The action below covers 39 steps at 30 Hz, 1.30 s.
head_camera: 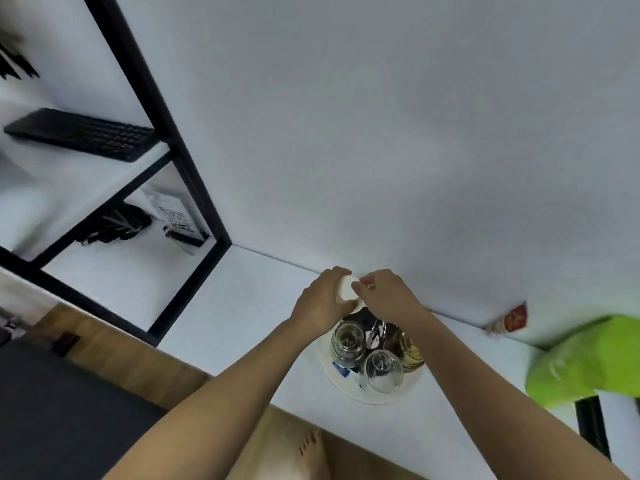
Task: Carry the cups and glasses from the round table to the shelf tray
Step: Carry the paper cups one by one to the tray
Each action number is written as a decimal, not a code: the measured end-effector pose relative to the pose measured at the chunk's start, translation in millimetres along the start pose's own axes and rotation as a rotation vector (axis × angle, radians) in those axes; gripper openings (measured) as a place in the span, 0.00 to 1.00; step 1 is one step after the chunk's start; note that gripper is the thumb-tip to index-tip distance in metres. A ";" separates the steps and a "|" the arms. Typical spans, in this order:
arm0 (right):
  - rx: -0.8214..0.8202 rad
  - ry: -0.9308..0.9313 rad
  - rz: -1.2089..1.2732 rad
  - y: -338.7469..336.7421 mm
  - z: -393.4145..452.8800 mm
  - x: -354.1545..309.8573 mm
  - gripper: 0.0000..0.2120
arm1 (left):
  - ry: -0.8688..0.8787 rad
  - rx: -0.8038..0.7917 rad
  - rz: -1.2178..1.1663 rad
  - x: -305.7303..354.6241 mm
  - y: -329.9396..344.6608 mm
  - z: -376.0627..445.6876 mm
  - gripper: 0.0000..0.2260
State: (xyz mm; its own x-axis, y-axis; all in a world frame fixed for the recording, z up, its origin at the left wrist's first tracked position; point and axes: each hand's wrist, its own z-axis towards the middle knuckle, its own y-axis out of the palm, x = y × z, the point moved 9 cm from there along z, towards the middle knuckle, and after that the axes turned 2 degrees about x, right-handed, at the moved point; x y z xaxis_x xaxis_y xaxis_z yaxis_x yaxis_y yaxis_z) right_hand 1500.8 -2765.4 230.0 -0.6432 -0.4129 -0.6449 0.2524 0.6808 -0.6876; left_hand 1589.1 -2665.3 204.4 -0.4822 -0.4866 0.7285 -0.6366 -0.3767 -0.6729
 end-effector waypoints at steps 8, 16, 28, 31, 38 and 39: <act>-0.071 0.047 -0.211 33.3 22.4 14.0 0.15 | 0.000 -0.104 0.117 -27.7 21.3 22.9 0.23; -0.204 0.077 -0.618 67.8 37.6 31.0 0.16 | -0.089 -0.290 0.124 -56.8 55.9 32.6 0.28; -0.190 0.071 -0.660 57.4 36.5 24.6 0.17 | -0.048 -0.388 0.178 -49.0 58.6 48.3 0.27; -0.159 0.042 -0.611 38.5 36.7 10.1 0.19 | 0.008 -0.365 0.242 -34.4 39.0 57.8 0.24; 0.037 -0.102 -0.357 -52.8 31.4 -65.9 0.20 | 0.120 -0.144 0.322 48.9 -74.5 81.8 0.17; 0.093 -0.156 -0.288 -70.8 26.9 -82.8 0.19 | 0.148 -0.093 0.310 66.2 -96.0 81.7 0.17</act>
State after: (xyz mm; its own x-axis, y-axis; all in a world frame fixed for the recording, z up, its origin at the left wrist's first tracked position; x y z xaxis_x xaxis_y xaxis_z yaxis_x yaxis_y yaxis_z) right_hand 1555.6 -2795.7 323.1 -0.5811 -0.6727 -0.4582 0.1456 0.4679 -0.8717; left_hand 1667.4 -2725.7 306.8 -0.7387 -0.4443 0.5068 -0.4952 -0.1524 -0.8553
